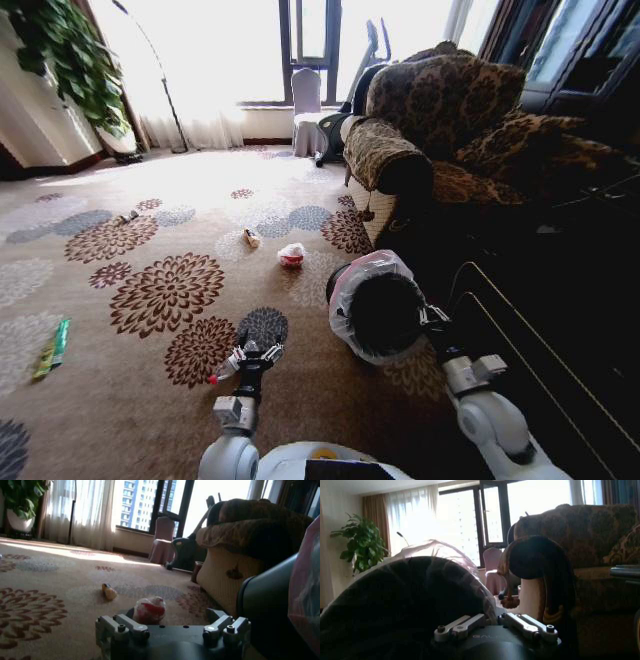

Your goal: Pick up the trash from the ground and place it into the trash bin.

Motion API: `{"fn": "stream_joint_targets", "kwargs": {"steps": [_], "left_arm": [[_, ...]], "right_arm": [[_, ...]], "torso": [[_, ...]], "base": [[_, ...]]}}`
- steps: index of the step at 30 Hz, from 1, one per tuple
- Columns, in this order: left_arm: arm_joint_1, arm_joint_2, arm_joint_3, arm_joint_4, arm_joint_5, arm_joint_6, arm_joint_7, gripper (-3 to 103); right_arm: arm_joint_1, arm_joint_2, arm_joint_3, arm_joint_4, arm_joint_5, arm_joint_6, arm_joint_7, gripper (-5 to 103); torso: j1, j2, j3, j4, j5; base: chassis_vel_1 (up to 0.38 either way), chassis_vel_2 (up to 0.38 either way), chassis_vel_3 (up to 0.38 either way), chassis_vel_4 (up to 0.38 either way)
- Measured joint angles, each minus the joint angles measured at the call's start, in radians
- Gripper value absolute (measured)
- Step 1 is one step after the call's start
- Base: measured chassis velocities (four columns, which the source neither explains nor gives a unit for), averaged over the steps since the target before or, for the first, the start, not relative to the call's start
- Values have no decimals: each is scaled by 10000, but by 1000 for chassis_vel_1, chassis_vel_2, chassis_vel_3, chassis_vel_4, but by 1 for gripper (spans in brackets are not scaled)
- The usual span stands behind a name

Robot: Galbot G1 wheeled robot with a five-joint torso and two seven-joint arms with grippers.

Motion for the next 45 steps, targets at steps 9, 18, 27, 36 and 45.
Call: {"fn": "stream_joint_targets", "kwargs": {"steps": [9, 18, 27, 36, 45], "left_arm": [[-55, 215, 525, 329, -679, 748, -85, 96], [-1209, 1010, 1316, 1623, -1770, 2284, -526, 96], [-1178, 2829, 1438, 344, -4556, 4333, -1247, 96], [-2185, 5802, 868, -46, -6250, 5754, -1387, 97], [-4128, 6832, 1912, 1322, -7795, 6468, -472, 99]], "right_arm": [[-8, 2, -61, -40, 62, 191, 4, 0], [-504, -228, 31, -121, 106, 672, 2, 0], [-104, -550, -9, -186, 247, 892, 0, 0], [174, -544, -76, -485, 178, 892, -2, 0], [290, -846, -120, -604, 303, 854, 0, 0]], "torso": [[5, 0, 4, -1, 15], [4, 0, 2, 2, -11], [4, 0, 3, 5, -16], [4, 0, 3, 2, -3], [5, -1, 3, 6, 3]], "base": [[-137, -53, 154, 69], [-17, -13, 4, 5], [0, 0, 0, 0], [0, 0, 0, 0], [0, 0, 0, 0]]}}
